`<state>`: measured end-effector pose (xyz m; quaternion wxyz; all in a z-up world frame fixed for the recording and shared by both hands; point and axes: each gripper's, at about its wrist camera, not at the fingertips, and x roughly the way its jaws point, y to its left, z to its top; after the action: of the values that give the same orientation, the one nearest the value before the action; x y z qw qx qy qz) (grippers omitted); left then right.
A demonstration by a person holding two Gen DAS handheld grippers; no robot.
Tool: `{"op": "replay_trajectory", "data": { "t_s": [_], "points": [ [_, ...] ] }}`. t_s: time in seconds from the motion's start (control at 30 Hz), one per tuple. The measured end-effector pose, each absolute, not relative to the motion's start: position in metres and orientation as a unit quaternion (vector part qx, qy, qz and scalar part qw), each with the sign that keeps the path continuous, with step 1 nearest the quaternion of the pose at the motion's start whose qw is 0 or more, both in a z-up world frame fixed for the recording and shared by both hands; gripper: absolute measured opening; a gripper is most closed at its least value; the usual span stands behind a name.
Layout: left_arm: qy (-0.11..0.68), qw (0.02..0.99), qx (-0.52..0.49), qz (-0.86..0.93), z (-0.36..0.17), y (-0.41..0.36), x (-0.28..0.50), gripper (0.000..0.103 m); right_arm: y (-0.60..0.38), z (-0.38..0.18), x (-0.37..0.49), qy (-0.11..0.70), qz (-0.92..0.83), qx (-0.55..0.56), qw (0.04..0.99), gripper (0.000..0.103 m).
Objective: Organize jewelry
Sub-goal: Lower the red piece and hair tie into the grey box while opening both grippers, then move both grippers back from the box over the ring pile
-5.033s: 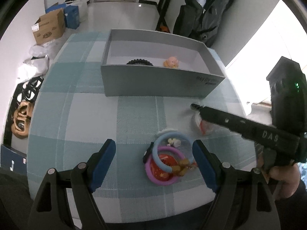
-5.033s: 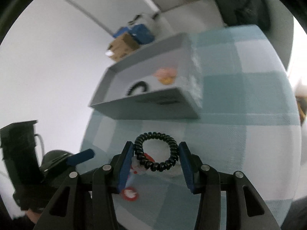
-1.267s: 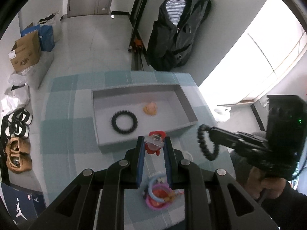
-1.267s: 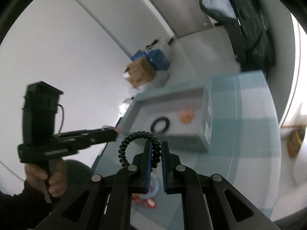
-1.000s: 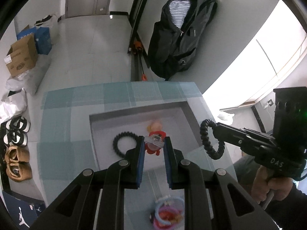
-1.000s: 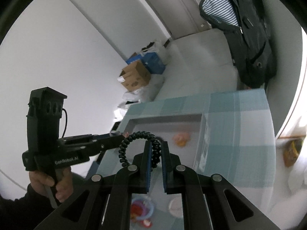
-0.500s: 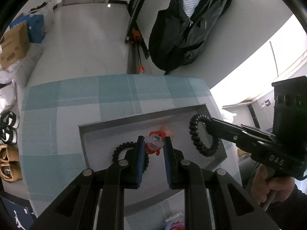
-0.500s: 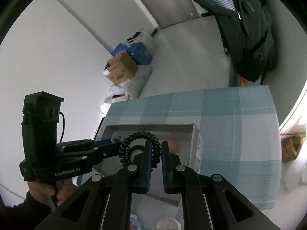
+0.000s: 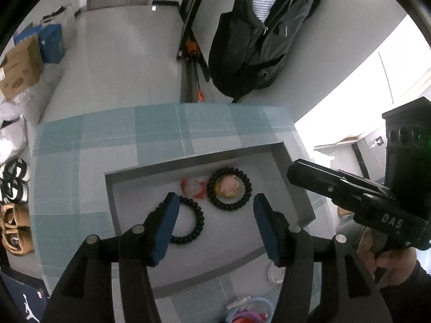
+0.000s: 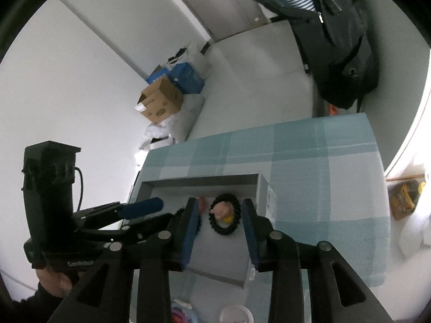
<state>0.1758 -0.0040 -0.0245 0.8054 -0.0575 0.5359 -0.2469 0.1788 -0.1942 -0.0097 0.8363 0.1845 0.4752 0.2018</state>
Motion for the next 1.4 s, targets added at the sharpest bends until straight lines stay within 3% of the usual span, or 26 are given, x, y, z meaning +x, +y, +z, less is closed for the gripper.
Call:
{"op": "replay_trajectory", "data": {
  "t_s": [0.1,0.43,0.7,0.87,0.97,1.4],
  "points": [
    [0.527,0.814,-0.056,-0.239,-0.02,-0.002,0.171,0.052,-0.199,-0.005,0.172,0.463,0.199,0.187,0.843,0.047],
    [0.495,0.846,-0.04,-0.191,-0.005,0.006,0.14,0.052,-0.202,0.006,0.147,0.439,0.209,0.18,0.855,0.059],
    [0.494,0.852,-0.033,-0.171,-0.001,0.005,0.111,0.052,-0.204,0.014,0.12,0.428,0.221,0.165,0.861,0.079],
    [0.49,0.857,-0.027,-0.159,0.01,0.0,0.097,0.054,-0.205,0.008,0.102,0.44,0.217,0.175,0.854,0.084],
    [0.488,0.859,-0.037,-0.151,0.011,0.004,0.089,0.063,-0.199,0.002,0.092,0.455,0.223,0.173,0.844,0.085],
    [0.514,0.845,-0.09,-0.112,-0.015,0.038,0.056,0.064,-0.151,-0.026,0.058,0.5,0.267,0.107,0.817,0.085]
  ]
}}
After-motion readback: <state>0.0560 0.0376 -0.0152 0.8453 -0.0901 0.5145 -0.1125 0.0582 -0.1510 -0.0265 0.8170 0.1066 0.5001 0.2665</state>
